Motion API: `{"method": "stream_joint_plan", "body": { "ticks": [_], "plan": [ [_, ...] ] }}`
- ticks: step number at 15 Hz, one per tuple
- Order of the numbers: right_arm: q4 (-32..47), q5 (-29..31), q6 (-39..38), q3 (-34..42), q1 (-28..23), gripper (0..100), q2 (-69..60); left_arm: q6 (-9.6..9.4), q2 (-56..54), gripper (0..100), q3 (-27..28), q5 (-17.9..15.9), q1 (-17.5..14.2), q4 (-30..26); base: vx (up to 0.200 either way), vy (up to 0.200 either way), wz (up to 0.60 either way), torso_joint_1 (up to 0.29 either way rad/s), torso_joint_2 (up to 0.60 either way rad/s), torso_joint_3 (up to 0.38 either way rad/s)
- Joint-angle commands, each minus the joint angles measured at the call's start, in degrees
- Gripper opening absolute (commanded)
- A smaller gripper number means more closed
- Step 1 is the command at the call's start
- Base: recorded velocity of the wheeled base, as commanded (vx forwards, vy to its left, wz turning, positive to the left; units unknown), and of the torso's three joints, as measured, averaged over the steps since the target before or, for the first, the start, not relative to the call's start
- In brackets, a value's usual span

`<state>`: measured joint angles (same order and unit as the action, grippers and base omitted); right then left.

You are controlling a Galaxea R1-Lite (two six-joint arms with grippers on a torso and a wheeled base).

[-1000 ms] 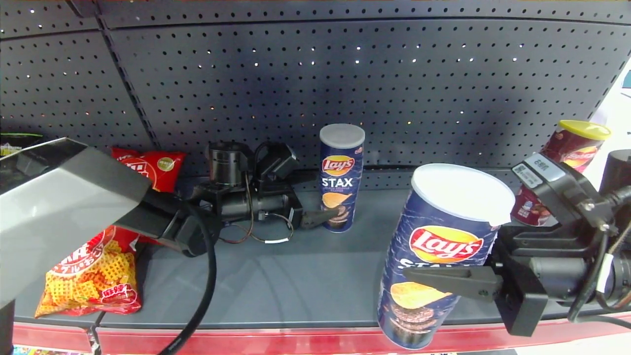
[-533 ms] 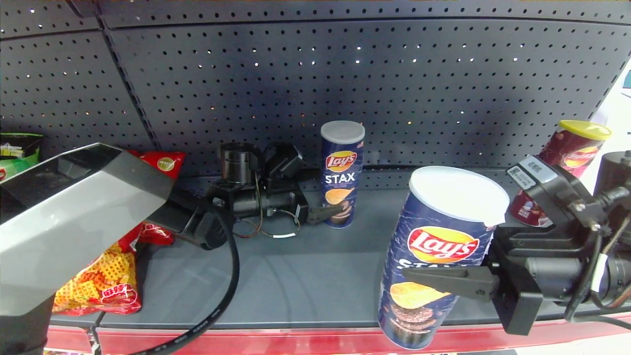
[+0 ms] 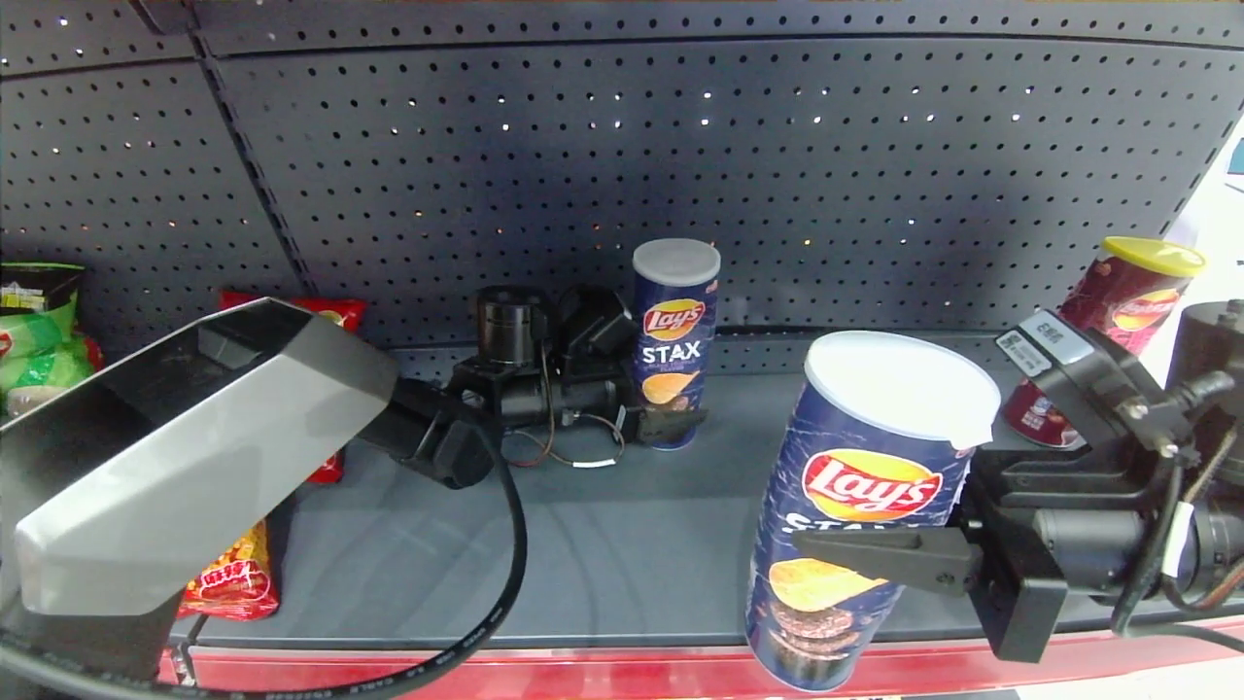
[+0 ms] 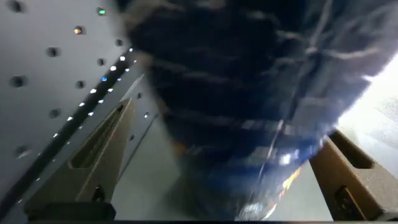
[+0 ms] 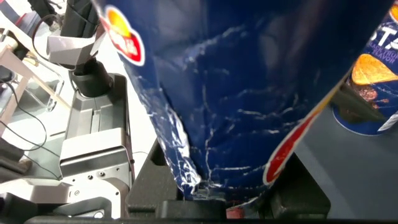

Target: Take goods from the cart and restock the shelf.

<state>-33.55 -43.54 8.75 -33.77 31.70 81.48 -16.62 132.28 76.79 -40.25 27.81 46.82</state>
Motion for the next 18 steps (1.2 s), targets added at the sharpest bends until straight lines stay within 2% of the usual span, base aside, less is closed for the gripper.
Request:
{"method": "stream_joint_plan", "body": {
  "ticks": [1,2,6,8,11,12,18],
  "plan": [
    [-0.03,-0.05,0.04,0.02,0.03,0,-0.01,0.0,0.79,100,0.82,0.18,0.32,0.11,0.0,0.0,0.0,0.0,0.0,0.0],
    [-0.03,-0.05,0.04,0.02,0.03,0,-0.01,0.0,0.87,0,1.35,0.26,0.41,0.11,0.0,0.0,0.0,0.0,0.0,0.0],
    [-0.03,-0.05,0.04,0.46,0.03,0,-0.01,0.0,0.26,0,1.43,0.35,0.49,0.11,0.0,0.0,0.0,0.0,0.0,0.0],
    [-0.03,0.13,-0.05,0.11,-0.05,0,-0.1,0.0,-1.94,0,-0.32,0.18,1.37,0.11,0.0,0.0,0.0,0.0,0.0,0.0],
    [-0.03,0.3,-0.58,-0.25,-0.76,0,0.26,0.0,-8.71,0,-10.78,0.09,3.04,0.11,0.0,0.0,0.0,0.0,0.0,0.0],
    [-0.03,0.3,-0.58,-0.51,-1.37,0,0.52,0.0,-11.61,0,-15.0,0.44,4.62,0.11,0.0,0.0,0.0,0.0,0.0,0.0],
    [-0.03,0.39,-0.58,-1.3,-1.99,0,0.78,0.62,-21.01,0,-25.81,2.55,10.07,0.02,0.0,0.0,0.0,0.0,0.0,0.0]
  ]
}}
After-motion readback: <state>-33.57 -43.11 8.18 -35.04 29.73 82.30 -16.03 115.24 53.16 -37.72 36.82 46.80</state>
